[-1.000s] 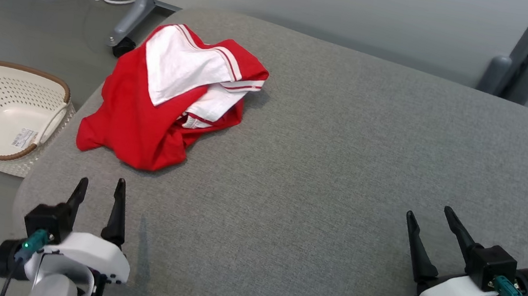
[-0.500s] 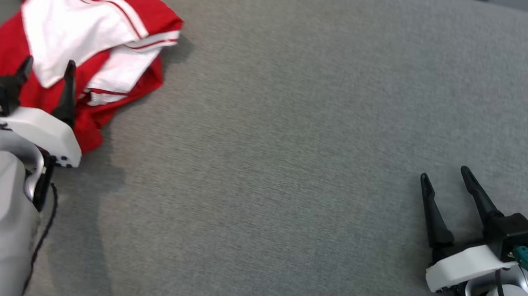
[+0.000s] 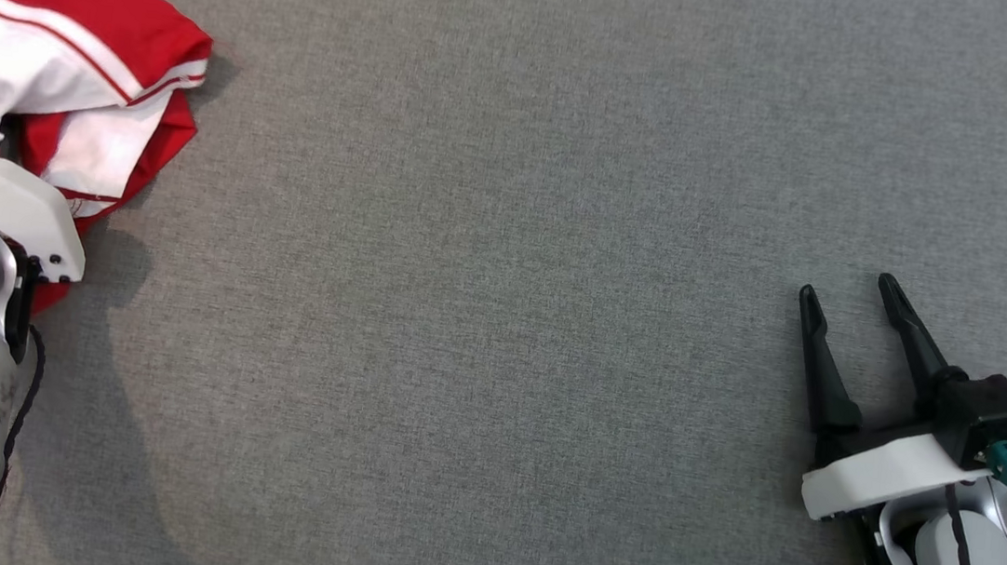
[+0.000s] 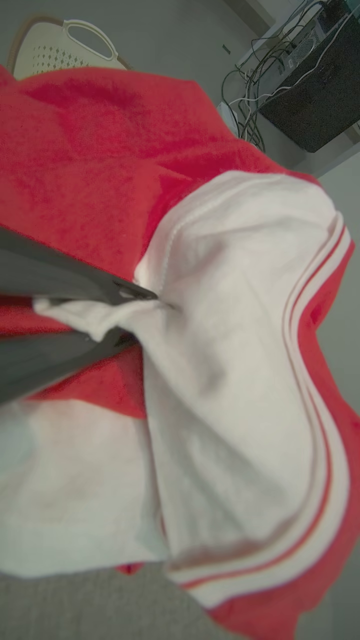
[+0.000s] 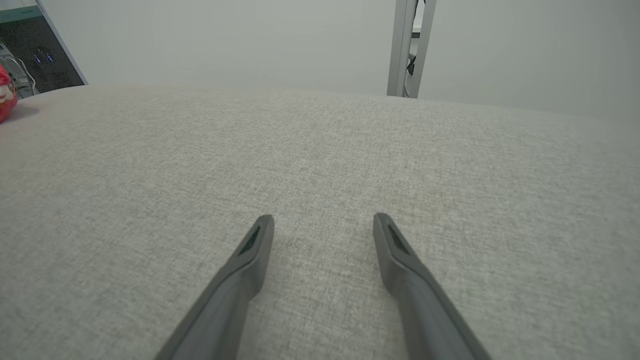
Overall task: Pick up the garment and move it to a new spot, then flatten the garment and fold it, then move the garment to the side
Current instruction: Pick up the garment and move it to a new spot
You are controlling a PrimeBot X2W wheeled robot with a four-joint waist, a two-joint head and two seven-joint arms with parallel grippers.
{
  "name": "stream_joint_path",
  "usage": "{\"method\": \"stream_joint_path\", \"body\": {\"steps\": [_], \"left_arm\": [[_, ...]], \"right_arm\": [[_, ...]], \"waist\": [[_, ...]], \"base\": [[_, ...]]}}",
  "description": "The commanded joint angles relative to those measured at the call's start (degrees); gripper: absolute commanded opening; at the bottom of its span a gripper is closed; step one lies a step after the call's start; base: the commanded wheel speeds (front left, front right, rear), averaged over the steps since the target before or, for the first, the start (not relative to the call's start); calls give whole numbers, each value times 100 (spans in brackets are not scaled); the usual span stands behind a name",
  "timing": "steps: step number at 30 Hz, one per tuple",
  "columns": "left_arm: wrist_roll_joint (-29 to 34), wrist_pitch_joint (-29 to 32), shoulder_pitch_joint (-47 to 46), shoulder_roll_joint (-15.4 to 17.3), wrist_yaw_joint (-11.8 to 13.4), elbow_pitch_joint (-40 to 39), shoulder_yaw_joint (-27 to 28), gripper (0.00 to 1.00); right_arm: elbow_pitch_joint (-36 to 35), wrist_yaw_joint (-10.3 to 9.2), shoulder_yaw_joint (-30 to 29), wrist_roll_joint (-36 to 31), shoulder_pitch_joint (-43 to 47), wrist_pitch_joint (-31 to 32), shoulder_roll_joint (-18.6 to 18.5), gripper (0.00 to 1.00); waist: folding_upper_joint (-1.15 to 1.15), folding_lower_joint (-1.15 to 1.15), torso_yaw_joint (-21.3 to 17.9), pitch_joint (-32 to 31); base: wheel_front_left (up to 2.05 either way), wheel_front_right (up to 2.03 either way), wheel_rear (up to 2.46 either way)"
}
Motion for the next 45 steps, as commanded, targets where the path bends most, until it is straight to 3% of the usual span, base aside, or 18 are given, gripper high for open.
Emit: {"method": "stream_joint_path", "body": {"steps": [1,8,17,24,27,30,33,37,42,43,44,45], "left_arm": [[8,-66,-155,51,-44,-18,-13,0],[69,-257,-409,-101,-237,-408,-224,0],[47,-267,-179,-739,-566,-1339,-615,0],[-153,-268,281,-1208,-685,-1789,-1024,0],[-345,-266,635,-1305,-723,-1928,-1404,0],[-1144,-267,1058,-1322,-732,-2263,-2000,0],[-1877,-265,1495,-1321,-568,-2578,-2707,0],[-2450,-265,1939,-1315,-159,-2902,-3508,0],[-2822,-265,2306,-1306,244,-3063,-3945,0],[-2873,-265,2373,-1307,313,-3053,-3932,39],[-2844,-264,2423,-1308,373,-3015,-3920,100],[-2764,-265,2467,-1309,422,-2981,-3893,100]], "right_arm": [[152,-3,-17,31,197,31,-15,100],[190,-3,-154,105,464,18,128,100],[325,-3,-194,184,987,17,328,100],[402,-3,-191,246,1238,17,379,100],[440,-3,-202,239,1378,17,380,100],[486,-3,-171,232,1477,17,386,100],[533,-3,-155,211,1554,17,387,100],[527,-2,-164,234,1592,17,386,100],[494,-3,-184,256,1632,17,388,100],[494,-3,-205,252,1637,17,388,100],[499,-3,-228,250,1633,17,387,100],[500,-2,-260,251,1623,17,389,100]], "waist": [[0,0,-25,-103],[0,0,-97,-776],[0,0,-509,-1626],[0,0,-960,-2021],[0,0,-1196,-2190],[0,0,-1483,-2353],[0,0,-1711,-2468],[0,0,-1928,-2515],[0,0,-1988,-2530],[0,0,-1972,-2529],[0,0,-1948,-2531],[0,0,-1917,-2534]], "base": [[0,0,0],[0,0,0],[0,0,0],[0,0,0],[0,0,0],[0,0,0],[0,0,0],[0,0,0],[0,0,0],[0,0,0],[0,0,0],[0,0,0]]}}
